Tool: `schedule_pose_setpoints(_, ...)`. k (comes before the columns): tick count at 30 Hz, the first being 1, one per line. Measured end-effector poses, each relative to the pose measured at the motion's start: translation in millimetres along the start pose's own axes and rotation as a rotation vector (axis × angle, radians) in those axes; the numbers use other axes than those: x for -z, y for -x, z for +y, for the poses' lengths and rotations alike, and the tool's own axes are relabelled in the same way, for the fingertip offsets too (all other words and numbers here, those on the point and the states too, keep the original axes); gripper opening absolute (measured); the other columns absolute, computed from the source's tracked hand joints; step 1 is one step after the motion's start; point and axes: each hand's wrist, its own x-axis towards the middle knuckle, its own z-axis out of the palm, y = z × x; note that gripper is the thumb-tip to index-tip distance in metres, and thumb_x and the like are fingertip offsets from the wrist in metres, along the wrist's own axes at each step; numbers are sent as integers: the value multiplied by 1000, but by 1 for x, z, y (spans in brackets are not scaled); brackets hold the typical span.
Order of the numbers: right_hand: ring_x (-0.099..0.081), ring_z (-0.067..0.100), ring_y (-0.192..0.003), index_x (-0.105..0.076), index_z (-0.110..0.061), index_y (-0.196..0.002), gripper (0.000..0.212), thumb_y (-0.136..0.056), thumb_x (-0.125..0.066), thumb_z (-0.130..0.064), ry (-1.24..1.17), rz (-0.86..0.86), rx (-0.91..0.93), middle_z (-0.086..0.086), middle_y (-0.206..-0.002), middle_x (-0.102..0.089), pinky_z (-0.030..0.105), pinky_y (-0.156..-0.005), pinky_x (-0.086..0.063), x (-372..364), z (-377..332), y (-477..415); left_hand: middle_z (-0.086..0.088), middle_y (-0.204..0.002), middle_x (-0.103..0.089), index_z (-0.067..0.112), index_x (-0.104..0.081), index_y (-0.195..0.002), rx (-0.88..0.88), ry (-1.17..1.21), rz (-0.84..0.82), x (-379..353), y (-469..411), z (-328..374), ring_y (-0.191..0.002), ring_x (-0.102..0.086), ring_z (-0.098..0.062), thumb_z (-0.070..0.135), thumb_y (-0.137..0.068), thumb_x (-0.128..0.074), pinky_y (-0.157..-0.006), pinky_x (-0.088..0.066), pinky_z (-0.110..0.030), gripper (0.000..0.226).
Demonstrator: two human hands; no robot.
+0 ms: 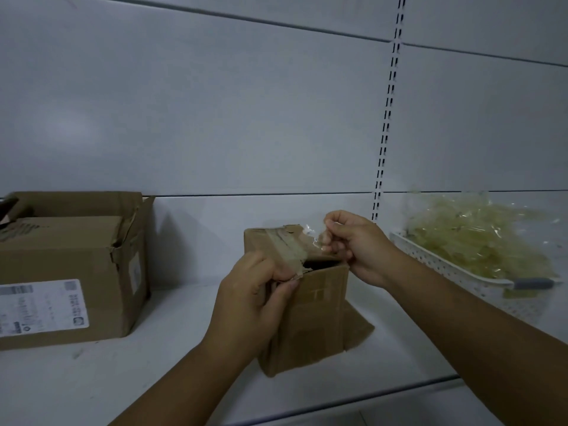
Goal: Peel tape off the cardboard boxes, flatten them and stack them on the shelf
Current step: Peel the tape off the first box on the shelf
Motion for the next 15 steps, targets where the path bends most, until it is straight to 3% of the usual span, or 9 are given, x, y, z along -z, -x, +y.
schedule_pose_setpoints(2,-61,9,-43,-49,-11,-79,22,-98,-40,-7,-170,60,-53,0,-51,-61,10,-28,-23,1,4,-1,14,-81,-62,17,-63,-75,-17,19,-56,3,-2,-1,-80,-56,-1,28,-82,-58,-70,-45,-13,14)
schedule_pose_setpoints(4,-62,12,-44,-48,-12,-80,21,-98,-39,-8,-174,103,-18,1,-51,-62,12,-29,-27,1,4,-2,21,-90,-63,23,-63,-77,-7,69,-136,8,-5,-3,-87,-58,3,29,-83,-56,-75,-44,-9,11)
schedule_pose_setpoints(7,-65,15,-49,-47,-13,-83,18,-98,-39,-7,-60,173,116,0,-53,-64,17,-38,-43,-3,-1,-6,17,-93,-67,36,-58,-78,43,99,-279,28,-15,-12,-89,-63,-5,22,-84,-58,-78,-49,-20,15)
schedule_pose_setpoints(10,-67,14,-53,-48,-15,-88,18,-97,-37,-5,-27,178,178,-1,-53,-66,19,-44,-51,-14,-1,-10,12,-97,-68,29,-64,-91,8,-106,-369,53,-26,-25,-94,-62,-7,-1,-78,-51,-83,-50,-30,35)
schedule_pose_setpoints(13,-69,17,-55,-52,-16,-86,17,-98,-40,-13,15,144,170,1,-59,-70,19,-47,-52,-29,6,-12,5,-102,-69,28,-69,-92,236,-230,-406,65,-41,-27,-101,-61,-12,-11,-77,-43,-91,-49,-34,50)
schedule_pose_setpoints(15,-69,20,-55,-52,-17,-89,15,-99,-41,-21,6,136,136,4,-63,-72,17,-46,-51,-39,9,-13,9,-99,-68,33,-67,-89,405,-147,-404,58,-48,-16,-99,-60,-10,14,-88,-45,-88,-49,-32,28)
